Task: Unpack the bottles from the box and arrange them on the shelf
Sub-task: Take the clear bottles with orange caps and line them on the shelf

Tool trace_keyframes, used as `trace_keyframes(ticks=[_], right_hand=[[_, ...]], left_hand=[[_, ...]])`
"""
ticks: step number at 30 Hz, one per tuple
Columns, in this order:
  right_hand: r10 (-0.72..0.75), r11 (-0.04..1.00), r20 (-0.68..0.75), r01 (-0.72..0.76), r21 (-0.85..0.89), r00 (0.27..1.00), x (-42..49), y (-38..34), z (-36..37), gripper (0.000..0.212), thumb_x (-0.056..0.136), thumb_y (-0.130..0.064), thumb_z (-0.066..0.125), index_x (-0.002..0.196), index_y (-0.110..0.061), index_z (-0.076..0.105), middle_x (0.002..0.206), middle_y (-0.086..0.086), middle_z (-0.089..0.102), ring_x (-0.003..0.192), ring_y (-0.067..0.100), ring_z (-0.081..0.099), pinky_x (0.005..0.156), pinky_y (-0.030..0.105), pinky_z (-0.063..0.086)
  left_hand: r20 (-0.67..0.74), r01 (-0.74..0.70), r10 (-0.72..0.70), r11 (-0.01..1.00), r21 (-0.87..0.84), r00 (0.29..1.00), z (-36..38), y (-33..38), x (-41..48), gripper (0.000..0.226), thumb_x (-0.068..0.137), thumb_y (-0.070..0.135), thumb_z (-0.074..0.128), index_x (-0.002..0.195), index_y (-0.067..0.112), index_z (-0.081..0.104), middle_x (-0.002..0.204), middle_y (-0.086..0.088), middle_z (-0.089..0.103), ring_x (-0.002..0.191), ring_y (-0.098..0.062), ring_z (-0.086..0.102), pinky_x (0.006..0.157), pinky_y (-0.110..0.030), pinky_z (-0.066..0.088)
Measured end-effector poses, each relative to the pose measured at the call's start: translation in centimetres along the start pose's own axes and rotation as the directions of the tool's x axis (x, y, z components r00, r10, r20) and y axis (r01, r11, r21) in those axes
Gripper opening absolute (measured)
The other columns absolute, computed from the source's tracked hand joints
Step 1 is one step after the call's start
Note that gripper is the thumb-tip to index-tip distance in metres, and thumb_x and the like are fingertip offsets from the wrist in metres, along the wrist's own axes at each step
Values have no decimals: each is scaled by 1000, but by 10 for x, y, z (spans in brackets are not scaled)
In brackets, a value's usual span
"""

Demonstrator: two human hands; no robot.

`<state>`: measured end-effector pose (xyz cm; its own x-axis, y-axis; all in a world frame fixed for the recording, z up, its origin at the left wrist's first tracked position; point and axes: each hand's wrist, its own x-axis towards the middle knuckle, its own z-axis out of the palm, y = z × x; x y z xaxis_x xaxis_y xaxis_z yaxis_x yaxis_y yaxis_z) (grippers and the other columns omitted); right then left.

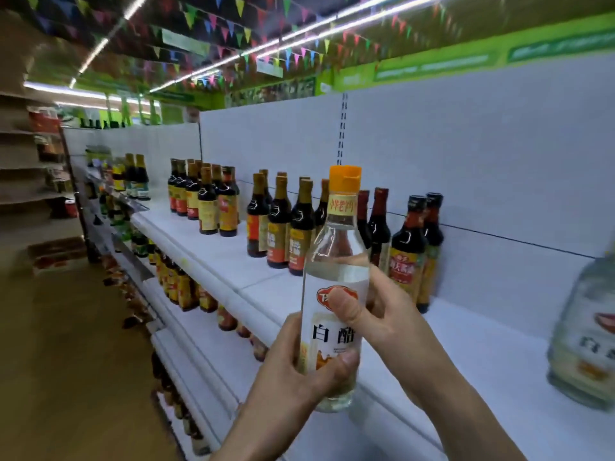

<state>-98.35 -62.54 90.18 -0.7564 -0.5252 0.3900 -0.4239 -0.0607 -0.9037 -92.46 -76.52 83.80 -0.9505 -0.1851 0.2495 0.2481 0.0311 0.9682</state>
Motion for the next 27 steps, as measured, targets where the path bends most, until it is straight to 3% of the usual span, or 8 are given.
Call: trace_keyframes(ticks=[5,9,13,20,23,27], right_hand=[[21,997,-158,-33,-73,987,-19,-4,-23,40,84,-47,70,122,-36,64,114,-11,76,109,9,71,93,37,59],[7,993,-273,-39,-115,962,-43,-15,-46,38,84,-40,71,120,-29,65,108,-7,78,102,9,74,83,29,60],[-14,982,-394,-62,-178,919,-67,-23,-71,37,83,-40,72,118,-27,67,106,-3,78,101,13,74,89,38,60],[-42,969,-559,-103,-226,828,-112,-31,-124,41,83,-44,71,119,-26,66,108,-1,78,104,17,74,94,46,59],[-35,963,-596,-132,-234,802,-128,-32,-149,43,84,-43,71,122,-25,64,110,-2,77,104,15,74,92,41,60],[-28,957,-627,-160,-241,778,-149,-30,-183,46,84,-41,70,126,-27,61,110,-5,78,102,11,75,81,28,60]], left_hand=[[154,8,-3,999,-34,988,26,1,14,59,69,38,86,122,35,60,104,11,78,96,-6,75,76,-21,60],[298,4,11,999,-48,955,55,1,21,52,77,31,84,124,33,61,110,5,78,103,-13,74,85,-30,61],[409,-19,48,997,-75,911,89,3,24,43,87,20,79,124,31,61,111,4,77,106,-15,73,90,-34,60],[570,-11,59,996,-86,820,164,3,30,42,84,26,82,120,31,61,112,1,77,106,-20,73,93,-42,59],[608,24,48,994,-109,793,198,1,31,40,86,22,80,121,29,61,110,3,77,104,-19,73,84,-31,61],[672,45,54,991,-128,738,242,-2,30,38,89,21,77,122,32,62,112,2,77,105,-19,73,84,-30,60]])
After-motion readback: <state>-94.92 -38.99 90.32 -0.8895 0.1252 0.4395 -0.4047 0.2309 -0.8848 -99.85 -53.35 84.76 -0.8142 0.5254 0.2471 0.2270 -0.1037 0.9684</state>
